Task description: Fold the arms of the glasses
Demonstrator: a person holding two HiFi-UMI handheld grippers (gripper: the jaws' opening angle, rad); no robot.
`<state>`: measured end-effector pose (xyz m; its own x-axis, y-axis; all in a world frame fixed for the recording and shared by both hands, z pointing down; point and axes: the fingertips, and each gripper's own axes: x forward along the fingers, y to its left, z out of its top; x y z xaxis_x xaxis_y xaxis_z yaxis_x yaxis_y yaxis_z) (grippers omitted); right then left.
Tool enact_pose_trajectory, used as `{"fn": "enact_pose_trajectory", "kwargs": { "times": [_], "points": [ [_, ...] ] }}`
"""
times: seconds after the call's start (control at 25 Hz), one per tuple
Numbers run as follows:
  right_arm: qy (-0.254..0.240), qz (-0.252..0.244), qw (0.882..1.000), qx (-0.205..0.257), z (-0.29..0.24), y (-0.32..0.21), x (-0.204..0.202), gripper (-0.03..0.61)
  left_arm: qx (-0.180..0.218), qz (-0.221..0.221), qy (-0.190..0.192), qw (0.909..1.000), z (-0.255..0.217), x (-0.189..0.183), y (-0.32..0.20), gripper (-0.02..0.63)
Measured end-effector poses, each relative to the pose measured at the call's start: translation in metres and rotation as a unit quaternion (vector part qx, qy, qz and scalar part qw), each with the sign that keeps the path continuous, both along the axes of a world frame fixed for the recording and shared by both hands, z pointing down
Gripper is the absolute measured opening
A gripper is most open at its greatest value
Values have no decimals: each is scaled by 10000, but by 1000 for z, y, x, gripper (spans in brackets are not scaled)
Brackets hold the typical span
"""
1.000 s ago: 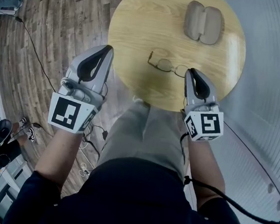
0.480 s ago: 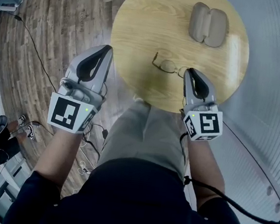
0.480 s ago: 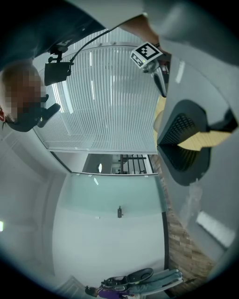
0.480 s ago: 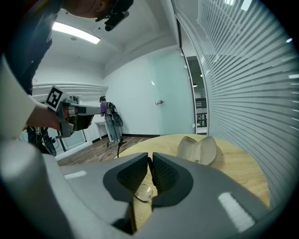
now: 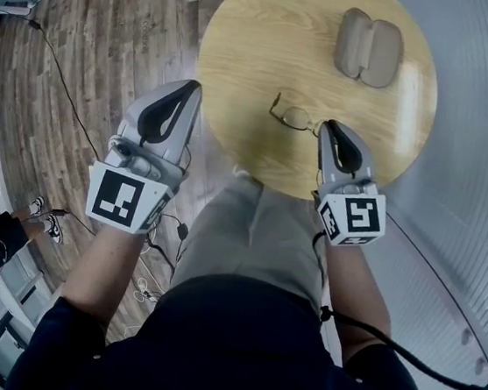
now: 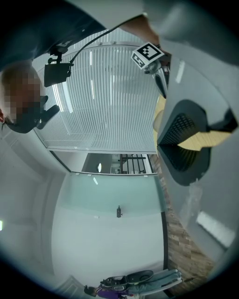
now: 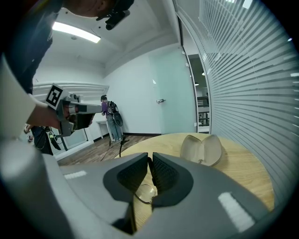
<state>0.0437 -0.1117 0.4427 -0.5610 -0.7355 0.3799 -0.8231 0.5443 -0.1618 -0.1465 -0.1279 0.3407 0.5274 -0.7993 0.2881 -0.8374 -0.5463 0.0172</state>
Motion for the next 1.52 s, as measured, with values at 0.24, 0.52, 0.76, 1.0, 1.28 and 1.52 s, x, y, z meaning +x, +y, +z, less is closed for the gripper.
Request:
{"fn": "enact_pose_trajectory", "kwargs": {
  "times": [0.24,0.52,0.76,1.0,1.28,1.52],
  "points": [
    [3,-114,9999,-23,3,-2,-7,38,5,-45,31,10000,0,-2,-2,2],
    [19,-264,9996,-63,5,-1,-19,38,-19,-120,28,9999,3,-11,1,2],
    [12,-370,9993,-107,11,-1,-25,38,-79,-230,45,9997,6,-13,3,2],
    [9,-486,9987,-130,19,-5,-32,38,-187,-276,-27,9994,16,-20,5,0],
    [28,-550,9983,-208,22,-4,-42,38,-240,-314,-46,9992,16,-28,9,2],
    [79,-636,9977,-216,28,-6,-48,38,-276,-333,24,9991,19,-32,9,2]
  ]
}}
